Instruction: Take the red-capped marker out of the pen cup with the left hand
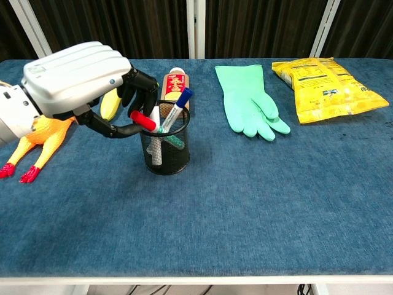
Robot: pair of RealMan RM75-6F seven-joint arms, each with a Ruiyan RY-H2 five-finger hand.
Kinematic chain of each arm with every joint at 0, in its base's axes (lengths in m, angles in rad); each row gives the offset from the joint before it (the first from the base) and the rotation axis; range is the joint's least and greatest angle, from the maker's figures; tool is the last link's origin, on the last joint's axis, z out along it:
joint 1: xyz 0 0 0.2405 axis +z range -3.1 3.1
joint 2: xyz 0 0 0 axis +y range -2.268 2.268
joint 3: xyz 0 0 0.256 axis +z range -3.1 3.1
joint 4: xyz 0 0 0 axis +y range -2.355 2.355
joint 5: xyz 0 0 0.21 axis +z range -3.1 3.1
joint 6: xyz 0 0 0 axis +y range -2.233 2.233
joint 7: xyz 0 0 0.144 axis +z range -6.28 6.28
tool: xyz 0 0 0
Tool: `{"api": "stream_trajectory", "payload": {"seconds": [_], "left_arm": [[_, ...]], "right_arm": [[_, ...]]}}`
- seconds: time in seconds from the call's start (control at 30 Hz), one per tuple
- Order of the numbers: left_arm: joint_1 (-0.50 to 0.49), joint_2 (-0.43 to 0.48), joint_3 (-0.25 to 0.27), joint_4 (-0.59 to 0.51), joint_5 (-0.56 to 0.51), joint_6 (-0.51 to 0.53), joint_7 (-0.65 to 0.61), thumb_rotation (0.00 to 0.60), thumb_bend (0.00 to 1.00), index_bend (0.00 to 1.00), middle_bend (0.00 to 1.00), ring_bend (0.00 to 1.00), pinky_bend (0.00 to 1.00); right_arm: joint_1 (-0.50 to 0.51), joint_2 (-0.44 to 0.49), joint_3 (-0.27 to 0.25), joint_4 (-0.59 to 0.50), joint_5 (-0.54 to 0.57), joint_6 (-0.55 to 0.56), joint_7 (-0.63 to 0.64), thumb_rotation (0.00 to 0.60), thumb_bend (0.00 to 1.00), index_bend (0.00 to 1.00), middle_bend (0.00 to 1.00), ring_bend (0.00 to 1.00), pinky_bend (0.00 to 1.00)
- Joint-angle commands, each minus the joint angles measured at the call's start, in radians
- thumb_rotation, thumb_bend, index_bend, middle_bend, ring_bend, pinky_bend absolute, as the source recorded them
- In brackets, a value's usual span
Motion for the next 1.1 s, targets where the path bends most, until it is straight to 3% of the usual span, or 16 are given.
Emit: {"api": "stream_trajectory", "payload": {"seconds": [0.03,0.43,0.83,1.1], "left_arm": [[0.001,-0.001,0.001,0.001,0.002,0.005,-0.003,0.600,0.35,0.57,0.62,0.57,0.51],[0.009,0.037,-0.025,-0.048,0.036,0.093,-0.027,0.600,0.35,0.60,0.65,0.59,0.51],[0.102,0.236,-0.061,-0.229,0.046,0.263,-0.019,0.600,0.36,0.61,0.66,0.60,0.51],[0.176,0.299,-0.004,-0.173,-0.020,0.249,-0.112,0.600,0.36,0.61,0.66,0.60,0.51]], "right_arm": [[0.000,0.000,0.000,-0.001,0.000,0.000,0.000,0.600,0.18,0.00,0.00,0.00,0.00],[-0.002,0.002,0.001,-0.003,0.000,0.006,0.002,0.600,0.18,0.00,0.00,0.00,0.00],[-0.003,0.003,-0.001,-0.013,-0.007,0.011,-0.011,0.600,0.18,0.00,0.00,0.00,0.00],[0.000,-0.004,-0.002,-0.019,-0.006,0.010,-0.029,0.600,0.18,0.00,0.00,0.00,0.00]]}}
